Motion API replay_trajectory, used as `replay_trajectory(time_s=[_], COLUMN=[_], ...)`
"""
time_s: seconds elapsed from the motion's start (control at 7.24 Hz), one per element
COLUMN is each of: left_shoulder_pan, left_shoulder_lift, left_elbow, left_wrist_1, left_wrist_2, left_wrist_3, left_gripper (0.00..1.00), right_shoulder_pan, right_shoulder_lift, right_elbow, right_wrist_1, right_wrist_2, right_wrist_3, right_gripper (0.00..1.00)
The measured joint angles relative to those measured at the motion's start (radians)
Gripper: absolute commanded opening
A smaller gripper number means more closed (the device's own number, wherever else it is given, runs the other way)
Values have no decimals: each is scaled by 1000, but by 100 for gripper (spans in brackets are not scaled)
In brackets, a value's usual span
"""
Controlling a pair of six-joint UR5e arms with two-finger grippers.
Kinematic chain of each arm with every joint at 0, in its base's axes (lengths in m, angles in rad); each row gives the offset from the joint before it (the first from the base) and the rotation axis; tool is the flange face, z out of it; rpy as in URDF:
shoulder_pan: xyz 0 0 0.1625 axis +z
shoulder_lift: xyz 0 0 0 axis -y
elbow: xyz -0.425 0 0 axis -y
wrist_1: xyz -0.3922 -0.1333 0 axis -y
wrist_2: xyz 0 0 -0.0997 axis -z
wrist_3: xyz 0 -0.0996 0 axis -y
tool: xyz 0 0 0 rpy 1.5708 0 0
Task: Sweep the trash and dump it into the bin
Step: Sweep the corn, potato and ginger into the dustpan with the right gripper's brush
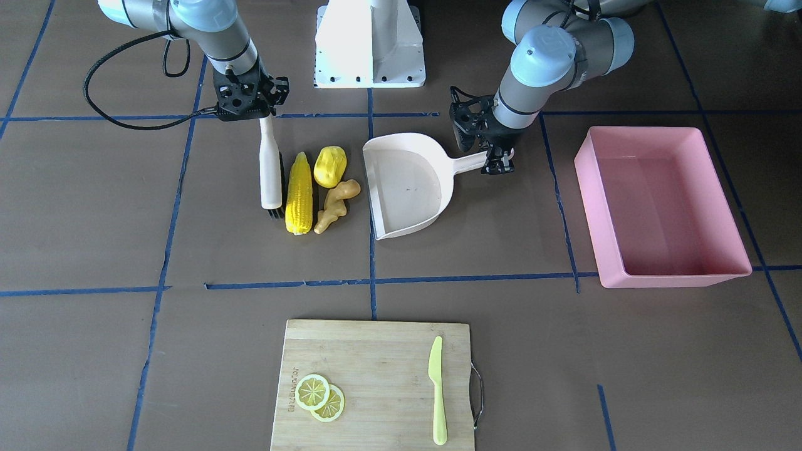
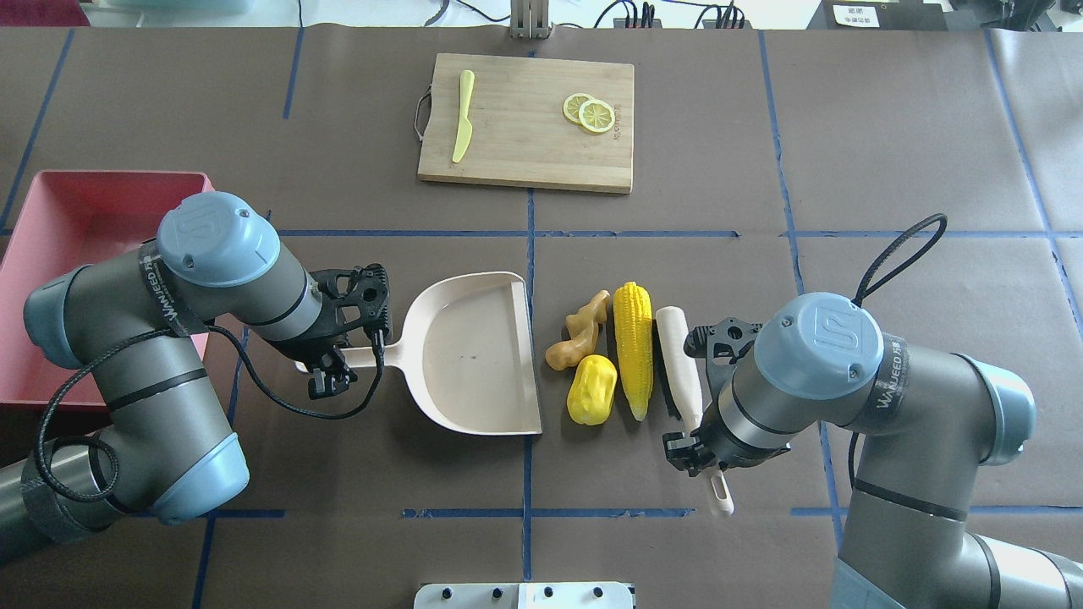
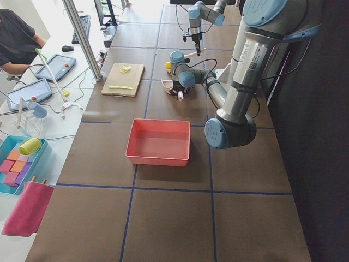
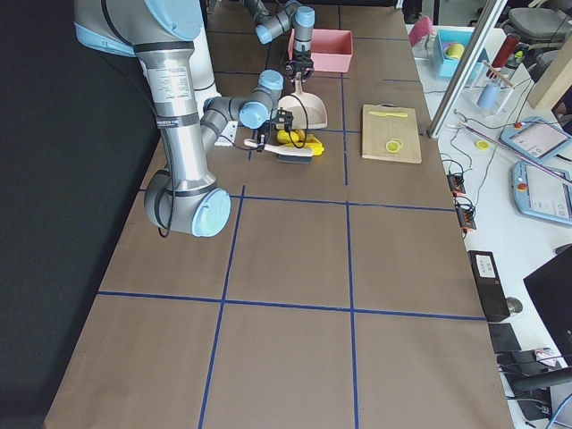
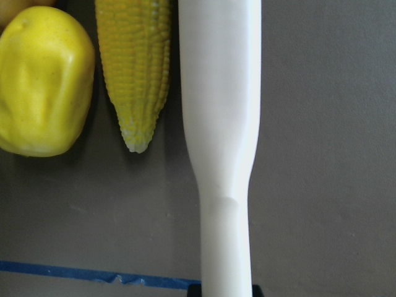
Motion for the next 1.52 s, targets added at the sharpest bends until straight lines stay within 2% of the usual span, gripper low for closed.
replay_trajectory(time_s=[0.97,1.52], left_shoulder_pan=[38,50], left_shoulder_lift=[-37,-41], left_elbow=[7,8], left_wrist_1=[8,8], left_wrist_2=[103,110], left_wrist_3=[-43,-73], left_gripper=[5,5], right_shoulder_pan=[-29,-44], right_shoulder_lift=[144,268], right_elbow=[-89,-172], right_wrist_1=[0,3], right_wrist_2=[-9,-11], right_wrist_3=[28,75], right_gripper=[3,3])
